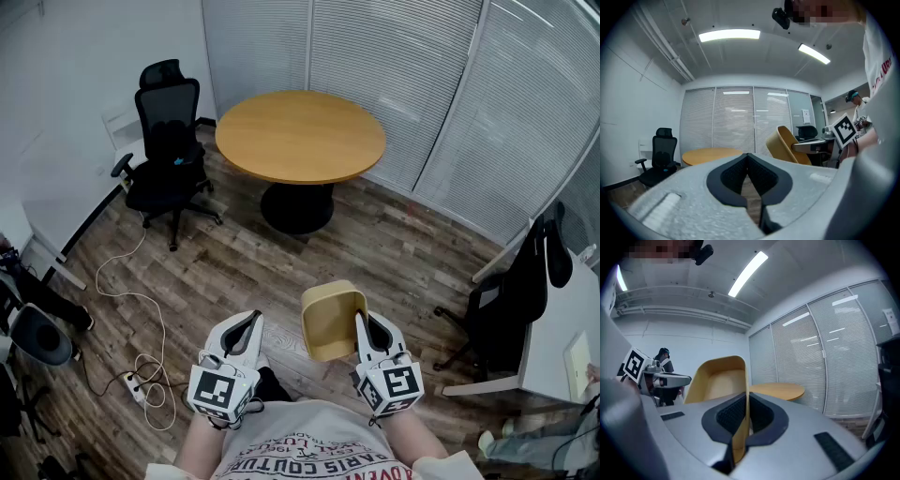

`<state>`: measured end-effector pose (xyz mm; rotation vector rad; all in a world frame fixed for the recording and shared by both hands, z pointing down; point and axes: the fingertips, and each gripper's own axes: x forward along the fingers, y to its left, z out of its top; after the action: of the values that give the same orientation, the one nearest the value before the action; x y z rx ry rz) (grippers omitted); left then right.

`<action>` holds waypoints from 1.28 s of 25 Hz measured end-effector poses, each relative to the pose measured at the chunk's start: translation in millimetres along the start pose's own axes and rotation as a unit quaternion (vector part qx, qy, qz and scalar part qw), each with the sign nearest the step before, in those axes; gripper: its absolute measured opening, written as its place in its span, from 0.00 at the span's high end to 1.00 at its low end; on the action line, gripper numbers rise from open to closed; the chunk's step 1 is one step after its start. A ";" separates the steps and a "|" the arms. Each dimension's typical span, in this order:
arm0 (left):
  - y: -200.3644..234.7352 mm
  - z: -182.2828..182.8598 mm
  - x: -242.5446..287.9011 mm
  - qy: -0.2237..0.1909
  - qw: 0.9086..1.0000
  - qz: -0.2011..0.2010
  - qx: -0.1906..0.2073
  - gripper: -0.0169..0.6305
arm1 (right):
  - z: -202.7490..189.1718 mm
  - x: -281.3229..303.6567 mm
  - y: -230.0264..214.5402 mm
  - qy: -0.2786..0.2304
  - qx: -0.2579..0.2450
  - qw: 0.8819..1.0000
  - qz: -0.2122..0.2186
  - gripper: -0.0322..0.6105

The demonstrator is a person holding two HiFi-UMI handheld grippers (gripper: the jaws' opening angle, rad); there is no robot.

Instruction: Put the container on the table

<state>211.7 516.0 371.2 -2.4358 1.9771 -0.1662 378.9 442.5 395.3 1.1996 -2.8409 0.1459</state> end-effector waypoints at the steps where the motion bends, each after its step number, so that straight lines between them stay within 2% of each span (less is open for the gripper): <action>1: -1.7 0.4 0.9 0.000 1.000 0.000 0.000 0.98 | -0.2 -0.9 -1.5 0.001 -0.001 1.000 0.000 0.93; 9: -10.3 -1.7 8.9 0.005 1.000 -0.005 -0.003 0.98 | -7.6 -3.1 -13.1 0.015 0.000 1.000 -0.006 0.93; 14: -10.3 -4.8 15.2 0.011 1.000 -0.005 -0.007 0.98 | -16.0 0.9 -30.7 0.028 0.030 0.999 -0.027 0.93; 21: 0.2 -13.5 24.3 0.020 1.000 0.002 -0.021 0.98 | -31.2 16.6 -36.3 0.051 0.044 0.998 -0.017 0.93; 28: 31.0 -20.7 42.1 0.018 1.000 0.005 -0.025 0.98 | -39.4 53.5 -32.1 0.062 0.049 0.997 -0.011 0.93; 32: 65.4 -25.5 65.7 0.021 0.999 0.002 -0.031 0.98 | -39.2 92.4 -32.4 0.070 0.051 0.996 -0.016 0.93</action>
<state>159.1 440.0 397.6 -2.4868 2.0330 -0.1592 338.3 358.5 444.3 1.1999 -2.7218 0.3634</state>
